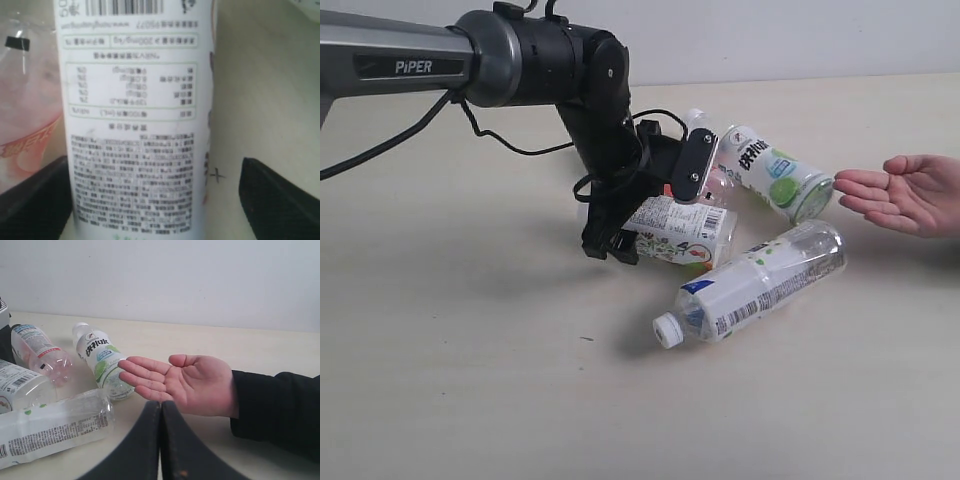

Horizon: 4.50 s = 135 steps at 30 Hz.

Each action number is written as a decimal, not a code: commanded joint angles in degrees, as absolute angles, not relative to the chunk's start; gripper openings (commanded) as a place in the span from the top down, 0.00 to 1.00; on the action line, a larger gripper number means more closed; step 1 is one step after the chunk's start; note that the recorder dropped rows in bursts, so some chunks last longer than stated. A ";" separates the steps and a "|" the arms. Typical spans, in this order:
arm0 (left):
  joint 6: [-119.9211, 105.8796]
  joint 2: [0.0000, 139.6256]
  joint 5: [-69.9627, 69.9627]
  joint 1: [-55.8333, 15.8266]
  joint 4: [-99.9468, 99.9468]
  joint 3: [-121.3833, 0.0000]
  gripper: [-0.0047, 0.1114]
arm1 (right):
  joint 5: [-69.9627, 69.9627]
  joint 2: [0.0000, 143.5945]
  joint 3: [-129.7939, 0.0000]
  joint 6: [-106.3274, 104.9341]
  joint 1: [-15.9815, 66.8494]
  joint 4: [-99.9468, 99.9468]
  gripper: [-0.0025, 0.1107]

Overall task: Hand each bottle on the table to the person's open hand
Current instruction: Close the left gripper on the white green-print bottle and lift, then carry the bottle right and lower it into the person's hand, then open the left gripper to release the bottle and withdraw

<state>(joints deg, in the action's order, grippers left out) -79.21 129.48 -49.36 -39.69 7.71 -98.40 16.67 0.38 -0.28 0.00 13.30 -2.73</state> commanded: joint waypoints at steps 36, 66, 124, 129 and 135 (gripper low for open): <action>-73.92 121.15 -58.98 -40.08 10.21 -98.65 0.96 | 16.21 0.00 0.00 0.00 13.54 -2.85 0.98; 9.59 117.23 -50.07 -56.12 3.43 -114.66 0.96 | 16.21 0.00 0.00 0.00 13.54 -2.85 0.98; 7.75 145.48 -35.68 -52.30 60.60 -126.73 0.96 | 16.21 0.00 0.00 0.00 13.54 -2.85 0.98; 7.33 145.48 -35.68 -52.66 60.12 -126.73 0.96 | 16.21 0.00 0.00 0.00 13.54 -2.85 0.98; 7.07 145.48 -35.54 -52.65 60.12 -126.73 0.96 | 16.21 0.00 0.00 0.00 13.54 -2.85 0.98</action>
<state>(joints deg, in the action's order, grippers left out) 7.93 145.32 -35.66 -52.37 60.03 -126.36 16.67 0.38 -0.28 0.00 13.30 -2.73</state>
